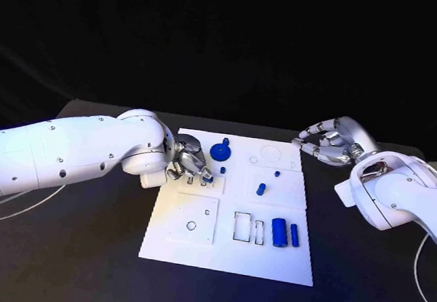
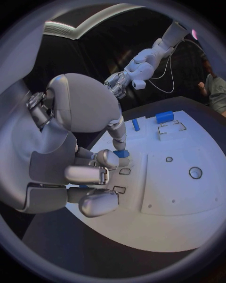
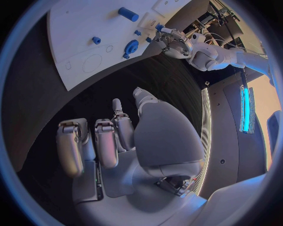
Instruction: Assemble the parts on the task board
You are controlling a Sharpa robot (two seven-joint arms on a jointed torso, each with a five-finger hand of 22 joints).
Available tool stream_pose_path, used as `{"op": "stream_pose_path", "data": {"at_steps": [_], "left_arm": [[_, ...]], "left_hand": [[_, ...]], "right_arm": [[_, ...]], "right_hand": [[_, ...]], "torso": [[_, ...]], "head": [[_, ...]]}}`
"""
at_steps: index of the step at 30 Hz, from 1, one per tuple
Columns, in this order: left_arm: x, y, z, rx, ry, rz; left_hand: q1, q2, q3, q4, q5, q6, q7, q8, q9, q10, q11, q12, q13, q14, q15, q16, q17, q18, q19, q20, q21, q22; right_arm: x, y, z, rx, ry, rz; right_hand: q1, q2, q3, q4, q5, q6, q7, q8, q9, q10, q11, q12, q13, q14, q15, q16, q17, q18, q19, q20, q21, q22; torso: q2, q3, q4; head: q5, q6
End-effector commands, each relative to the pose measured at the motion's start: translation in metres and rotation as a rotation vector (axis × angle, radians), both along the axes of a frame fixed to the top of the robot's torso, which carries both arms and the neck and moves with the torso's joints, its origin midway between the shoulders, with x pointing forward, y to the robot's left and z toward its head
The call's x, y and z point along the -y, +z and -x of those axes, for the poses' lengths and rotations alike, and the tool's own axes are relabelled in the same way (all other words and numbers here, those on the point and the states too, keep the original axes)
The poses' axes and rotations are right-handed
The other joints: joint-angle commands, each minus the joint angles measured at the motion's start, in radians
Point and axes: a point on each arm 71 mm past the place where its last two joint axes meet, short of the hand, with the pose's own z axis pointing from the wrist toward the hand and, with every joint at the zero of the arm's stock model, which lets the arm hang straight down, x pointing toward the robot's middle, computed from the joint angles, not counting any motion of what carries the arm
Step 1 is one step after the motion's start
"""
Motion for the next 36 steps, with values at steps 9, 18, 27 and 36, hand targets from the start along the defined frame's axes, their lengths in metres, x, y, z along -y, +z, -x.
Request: {"op": "stream_pose_path", "data": {"at_steps": [9, 18, 27, 36], "left_arm": [[-0.001, -0.004, 0.003, 0.087, -0.031, -0.075], [0.001, -0.006, 0.001, 0.098, -0.059, -0.123], [0.003, -0.008, -0.001, 0.091, -0.079, -0.152], [0.004, -0.010, -0.003, 0.077, -0.088, -0.164]], "left_hand": [[-0.013, 0.001, 0.150, -0.151, 0.015, 0.056, -0.045, 0.010, 0.103, 0.017, -0.009, 0.010, 0.005, 0.086, -0.009, 0.009, 0.175, -0.008, 0.007, -0.003, 0.007, 0.005], [-0.023, -0.001, 0.156, -0.154, 0.036, 0.059, -0.048, 0.015, 0.103, 0.025, -0.012, 0.016, 0.013, 0.087, -0.012, 0.011, 0.179, -0.009, 0.009, -0.005, 0.010, 0.010], [-0.029, -0.002, 0.161, -0.157, 0.050, 0.061, -0.049, 0.019, 0.102, 0.027, -0.013, 0.018, 0.015, 0.088, -0.013, 0.012, 0.181, -0.009, 0.010, -0.007, 0.011, 0.012], [-0.032, -0.001, 0.162, -0.157, 0.053, 0.061, -0.049, 0.020, 0.102, 0.025, -0.013, 0.015, 0.010, 0.088, -0.013, 0.012, 0.182, -0.010, 0.011, -0.007, 0.012, 0.014]], "right_arm": [[0.001, -0.001, 0.000, -0.005, 0.002, 0.006], [0.000, -0.001, 0.000, -0.005, 0.003, 0.007], [0.000, -0.002, 0.000, -0.005, 0.003, 0.007], [-0.001, -0.002, 0.000, 0.000, 0.005, 0.004]], "right_hand": [[-0.005, 0.001, 0.005, -0.002, 0.004, -0.003, -0.001, 0.006, 0.000, -0.001, -0.002, -0.001, 0.101, 0.087, -0.006, -0.005, 0.205, 0.004, 0.084, -0.008, -0.003, 0.238], [-0.005, 0.001, 0.005, -0.002, 0.004, -0.003, -0.001, 0.006, 0.000, -0.001, -0.002, -0.001, 0.101, 0.087, -0.006, -0.005, 0.205, 0.004, 0.084, -0.008, -0.003, 0.238], [-0.008, 0.000, 0.005, -0.002, 0.008, -0.003, -0.001, 0.008, 0.000, 0.000, -0.003, -0.001, 0.101, 0.087, -0.006, -0.005, 0.206, 0.004, 0.084, -0.008, -0.003, 0.238], [-0.007, 0.001, 0.007, -0.003, 0.014, -0.003, -0.002, 0.009, 0.000, 0.000, -0.003, 0.000, 0.101, 0.087, -0.007, -0.005, 0.206, 0.004, 0.084, -0.008, -0.004, 0.238]], "torso": [[-0.003, 0.0042, 0.0050], [-0.002, 0.0040, 0.0028], [-0.002, 0.0044, 0.0033], [-0.002, 0.0041, 0.0043]], "head": [[0.004, -0.006], [0.006, -0.005], [0.003, -0.006], [0.003, -0.012]]}}
